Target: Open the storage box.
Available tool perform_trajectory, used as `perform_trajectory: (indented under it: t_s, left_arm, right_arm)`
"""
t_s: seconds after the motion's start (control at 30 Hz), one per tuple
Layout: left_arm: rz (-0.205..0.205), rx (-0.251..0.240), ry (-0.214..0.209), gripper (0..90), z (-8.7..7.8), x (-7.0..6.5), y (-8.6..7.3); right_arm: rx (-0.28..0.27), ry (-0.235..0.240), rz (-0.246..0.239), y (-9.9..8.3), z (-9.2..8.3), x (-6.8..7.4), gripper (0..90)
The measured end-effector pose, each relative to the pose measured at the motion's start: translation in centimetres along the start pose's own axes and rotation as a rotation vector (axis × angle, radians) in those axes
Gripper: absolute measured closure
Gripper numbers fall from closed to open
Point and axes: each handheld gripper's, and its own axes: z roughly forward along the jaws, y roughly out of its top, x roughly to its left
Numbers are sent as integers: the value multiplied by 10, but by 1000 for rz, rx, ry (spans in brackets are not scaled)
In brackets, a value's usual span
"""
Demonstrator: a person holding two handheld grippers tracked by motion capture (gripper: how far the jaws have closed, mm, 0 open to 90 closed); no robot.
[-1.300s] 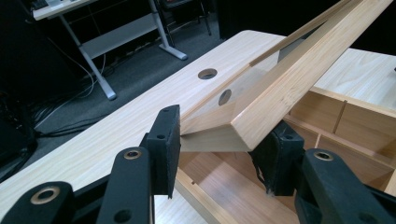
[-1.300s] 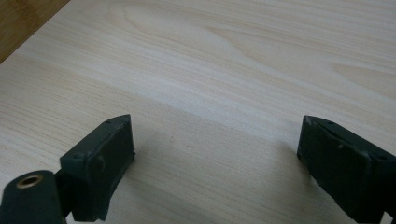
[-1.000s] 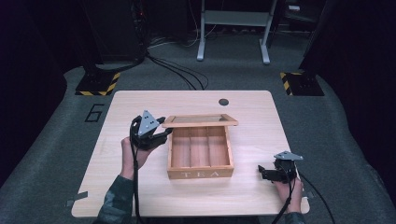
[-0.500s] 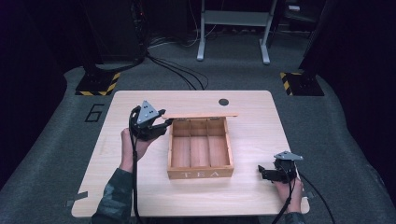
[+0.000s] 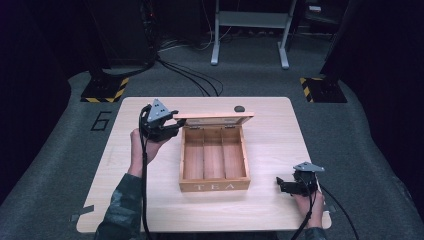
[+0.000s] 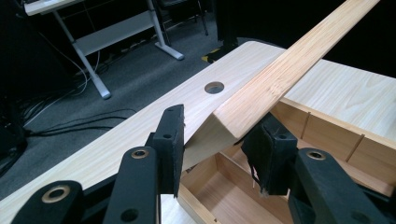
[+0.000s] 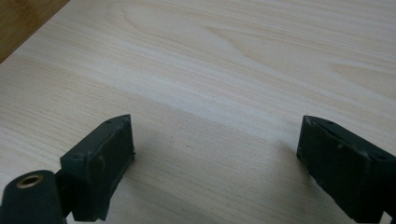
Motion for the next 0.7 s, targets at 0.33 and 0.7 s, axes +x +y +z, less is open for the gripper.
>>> perform_trajectory:
  t_s: [0.33,0.7]
  left_arm:
    - [0,-2,2,591,1,2,1]
    - [-1,-1,-3,595,1,4,2]
  right_arm:
    - [0,0,0,0,0,0,104]
    - [0,0,0,0,0,0,104]
